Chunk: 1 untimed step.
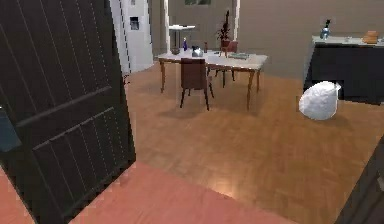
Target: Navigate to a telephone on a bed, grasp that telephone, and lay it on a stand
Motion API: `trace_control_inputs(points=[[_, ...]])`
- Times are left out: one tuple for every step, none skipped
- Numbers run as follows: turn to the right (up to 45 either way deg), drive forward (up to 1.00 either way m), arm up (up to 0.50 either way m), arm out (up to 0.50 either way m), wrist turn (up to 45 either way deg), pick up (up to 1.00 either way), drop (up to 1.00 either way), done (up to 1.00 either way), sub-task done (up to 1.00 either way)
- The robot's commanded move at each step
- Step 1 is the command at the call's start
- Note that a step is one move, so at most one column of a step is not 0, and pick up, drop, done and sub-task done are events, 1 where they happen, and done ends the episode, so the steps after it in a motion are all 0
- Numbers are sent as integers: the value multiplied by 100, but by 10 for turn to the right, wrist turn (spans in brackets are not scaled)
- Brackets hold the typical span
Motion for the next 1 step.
trace_control_inputs(points=[[0, 15, 0, 0, 0, 0, 0, 0, 0]])
